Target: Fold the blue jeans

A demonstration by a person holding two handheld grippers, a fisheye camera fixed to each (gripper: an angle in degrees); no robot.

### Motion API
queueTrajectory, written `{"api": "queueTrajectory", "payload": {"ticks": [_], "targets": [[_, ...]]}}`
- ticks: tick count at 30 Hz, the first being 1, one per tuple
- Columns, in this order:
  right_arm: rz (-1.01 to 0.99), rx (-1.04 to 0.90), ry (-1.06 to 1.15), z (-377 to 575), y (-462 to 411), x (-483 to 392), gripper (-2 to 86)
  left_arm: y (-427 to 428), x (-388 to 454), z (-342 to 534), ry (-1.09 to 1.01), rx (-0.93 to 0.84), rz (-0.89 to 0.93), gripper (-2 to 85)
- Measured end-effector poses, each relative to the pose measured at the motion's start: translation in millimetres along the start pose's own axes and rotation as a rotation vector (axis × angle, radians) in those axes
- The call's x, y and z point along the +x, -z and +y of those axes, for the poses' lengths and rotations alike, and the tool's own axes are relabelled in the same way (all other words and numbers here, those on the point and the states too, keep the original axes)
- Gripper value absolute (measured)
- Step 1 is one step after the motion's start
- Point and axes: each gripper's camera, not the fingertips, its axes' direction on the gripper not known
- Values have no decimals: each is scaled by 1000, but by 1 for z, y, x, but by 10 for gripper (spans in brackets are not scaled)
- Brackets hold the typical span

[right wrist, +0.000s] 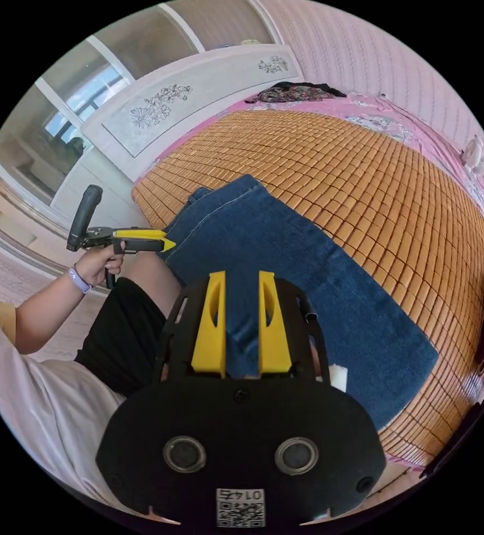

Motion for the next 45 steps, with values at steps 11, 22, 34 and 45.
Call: {"api": "queueTrajectory", "payload": {"ticks": [11, 22, 34, 45], "targets": [[166, 48, -615, 139, 83, 154, 165, 40, 28, 17, -187, 98, -56, 20], [-97, -3, -685, 172, 85, 199, 169, 80, 10, 13, -87, 192, 126, -1], [-295, 151, -670, 163, 127, 230, 8, 132, 63, -89, -333, 314, 110, -2], [-207, 273, -689, 188, 177, 224, 50, 201, 14, -57, -239, 379, 330, 0]]}}
